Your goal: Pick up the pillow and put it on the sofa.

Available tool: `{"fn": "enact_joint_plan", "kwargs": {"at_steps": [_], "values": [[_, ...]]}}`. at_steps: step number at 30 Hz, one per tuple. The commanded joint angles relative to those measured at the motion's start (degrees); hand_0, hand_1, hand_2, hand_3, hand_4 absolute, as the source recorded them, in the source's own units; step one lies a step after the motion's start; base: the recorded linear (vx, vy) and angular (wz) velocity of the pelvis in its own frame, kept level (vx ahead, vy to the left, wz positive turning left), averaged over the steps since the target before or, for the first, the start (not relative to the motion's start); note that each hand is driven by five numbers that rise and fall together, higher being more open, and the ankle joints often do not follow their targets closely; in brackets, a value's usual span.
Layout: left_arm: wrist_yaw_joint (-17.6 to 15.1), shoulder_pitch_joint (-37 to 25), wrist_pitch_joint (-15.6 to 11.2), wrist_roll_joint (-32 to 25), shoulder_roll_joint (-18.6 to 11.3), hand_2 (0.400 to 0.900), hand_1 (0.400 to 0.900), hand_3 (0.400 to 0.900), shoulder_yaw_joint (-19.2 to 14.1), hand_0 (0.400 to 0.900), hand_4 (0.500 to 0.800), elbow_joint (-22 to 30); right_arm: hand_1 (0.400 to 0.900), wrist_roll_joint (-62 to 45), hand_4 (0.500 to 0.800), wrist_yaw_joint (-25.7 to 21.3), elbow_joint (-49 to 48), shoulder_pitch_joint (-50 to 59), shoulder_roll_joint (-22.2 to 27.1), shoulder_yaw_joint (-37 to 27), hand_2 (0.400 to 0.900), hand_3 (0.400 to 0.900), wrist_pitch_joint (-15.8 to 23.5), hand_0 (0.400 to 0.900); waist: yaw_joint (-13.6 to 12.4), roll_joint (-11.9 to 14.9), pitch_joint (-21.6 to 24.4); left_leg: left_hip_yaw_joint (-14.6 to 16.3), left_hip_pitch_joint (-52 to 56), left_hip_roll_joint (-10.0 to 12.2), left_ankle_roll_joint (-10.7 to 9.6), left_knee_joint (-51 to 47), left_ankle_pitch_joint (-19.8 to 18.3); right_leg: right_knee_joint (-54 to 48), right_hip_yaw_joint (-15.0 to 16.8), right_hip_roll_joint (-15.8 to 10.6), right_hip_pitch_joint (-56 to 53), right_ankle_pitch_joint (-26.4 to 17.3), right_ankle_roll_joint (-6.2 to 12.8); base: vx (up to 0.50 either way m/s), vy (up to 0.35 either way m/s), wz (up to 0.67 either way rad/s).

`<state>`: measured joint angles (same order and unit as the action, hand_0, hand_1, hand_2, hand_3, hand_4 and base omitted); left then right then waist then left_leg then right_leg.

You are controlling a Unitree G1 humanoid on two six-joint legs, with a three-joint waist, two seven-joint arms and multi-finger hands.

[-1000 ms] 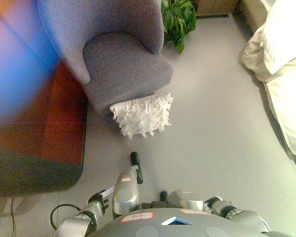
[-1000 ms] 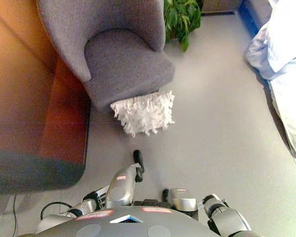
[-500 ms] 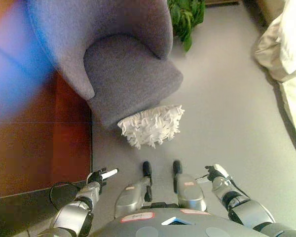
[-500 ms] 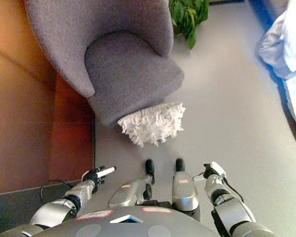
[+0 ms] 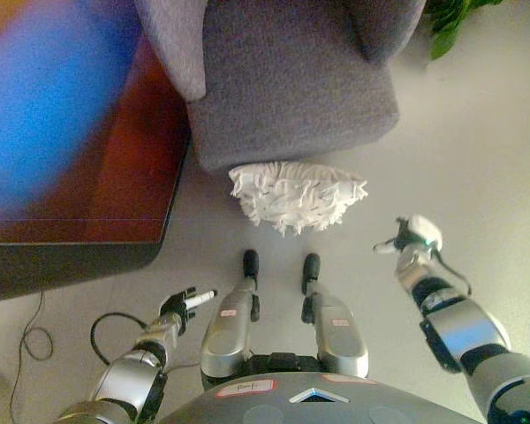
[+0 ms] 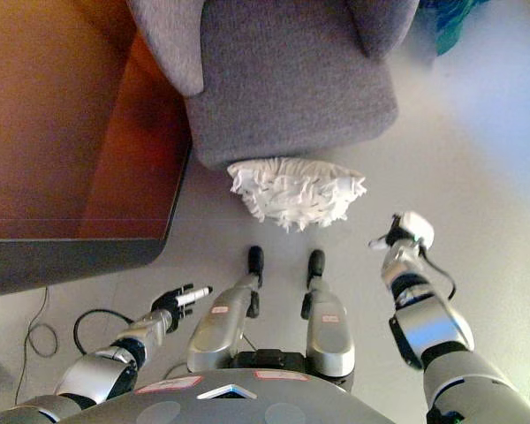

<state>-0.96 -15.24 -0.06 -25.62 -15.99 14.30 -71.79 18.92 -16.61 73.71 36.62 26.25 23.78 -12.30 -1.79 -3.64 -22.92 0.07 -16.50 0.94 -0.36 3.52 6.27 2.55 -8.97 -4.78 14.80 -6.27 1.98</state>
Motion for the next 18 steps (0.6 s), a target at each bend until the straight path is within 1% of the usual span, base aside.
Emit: {"fn": "enact_joint_plan", "kwargs": {"at_steps": [1,3,5,8,9,11,13,18], "values": [[-0.47,-3.3,0.02,-3.34,-4.24,0.9,0.9,0.9,1.19,0.9,0.8,-0.58,0.9,3.67,0.8,1.85,1.23,6.08,5.05,4.25,0.9,0.9,-1.77,0.9,-1.14,-2.06,-1.89,-0.28,-2.22,-1.18,-0.18,1.99,-1.72,10.05,2.36,-3.21,3.69,5.36,3.24,-0.08,-0.087,0.07],[-0.01,-4.25,-0.28,-4.95,-4.63,0.9,0.9,0.9,1.45,0.9,0.8,-0.29,0.9,3.66,0.8,3.48,1.54,9.09,6.36,5.32,0.9,0.9,-2.22,0.9,-1.45,-2.6,-2.89,-0.44,-3.97,-1.39,-0.2,2.72,-1.52,10.89,2.24,-3.09,5.22,5.69,2.97,-0.08,-0.067,0.05],[0.44,-5.15,-0.8,-6.83,-5.06,0.9,0.9,0.9,1.52,0.9,0.8,0.43,0.9,2.8,0.8,6.56,1.76,12.76,7.91,6.85,0.9,0.9,-3.05,0.9,-1.81,-3.6,-4.11,-0.11,-7.28,-1.02,-0.38,5.11,-1.42,15.2,2.22,-1.69,8.17,8.09,1.71,-0.09,-0.037,0.04],[0.02,-6.02,-0.85,-10.0,-5.32,0.9,0.9,0.9,2.24,0.9,0.8,1.85,0.9,1.26,0.8,9.23,2.77,16.27,9.36,8.05,0.9,0.9,-3.96,0.9,-2.58,-5.09,-5.67,-0.78,-11.69,-1.0,-0.85,7.89,-0.88,20.34,1.33,-1.06,12.13,10.51,0.44,-0.07,-0.044,0.12],[0.14,-6.15,-0.72,-10.36,-5.4,0.9,0.9,0.9,2.28,0.9,0.8,2.04,0.9,0.88,0.8,9.48,2.93,16.88,9.64,8.28,0.9,0.9,-4.15,0.9,-2.68,-5.44,-5.92,-0.89,-12.31,-1.01,-0.91,8.32,-0.82,21.09,1.26,-1.03,12.72,10.96,0.23,-0.06,-0.02,0.17],[0.01,-6.32,-0.36,-12.51,-5.46,0.9,0.9,0.9,2.96,0.9,0.8,3.69,0.9,0.12,0.8,9.51,3.33,19.16,10.68,8.6,0.9,0.9,-4.44,0.9,-2.95,-6.96,-6.87,-1.19,-15.24,-1.2,-1.03,9.95,-0.39,23.73,1.02,-1.39,15.77,11.93,-0.44,-0.05,-0.011,0.16],[-0.16,-5.91,-0.22,-14.28,-5.41,0.9,0.9,0.9,3.19,0.9,0.8,5.15,0.9,-0.09,0.8,9.74,3.23,21.0,11.75,9.23,0.9,0.9,-4.21,0.9,-3.03,-7.97,-6.87,-1.38,-17.87,-1.65,-0.95,11.21,-0.45,25.77,0.91,-2.0,18.85,12.74,-0.79,-0.04,0.008,0.11],[-1.4,-4.08,0.27,-20.0,-5.28,0.9,0.9,0.9,3.84,0.9,0.8,8.96,0.9,0.57,0.8,10.29,2.87,25.75,14.79,10.39,0.9,0.9,-4.13,0.9,-3.41,-10.78,-6.87,-1.36,-23.73,-1.72,-0.72,13.38,0.17,29.91,1.84,-2.48,26.23,13.69,-1.38,-0.03,0.026,0.05]]}}
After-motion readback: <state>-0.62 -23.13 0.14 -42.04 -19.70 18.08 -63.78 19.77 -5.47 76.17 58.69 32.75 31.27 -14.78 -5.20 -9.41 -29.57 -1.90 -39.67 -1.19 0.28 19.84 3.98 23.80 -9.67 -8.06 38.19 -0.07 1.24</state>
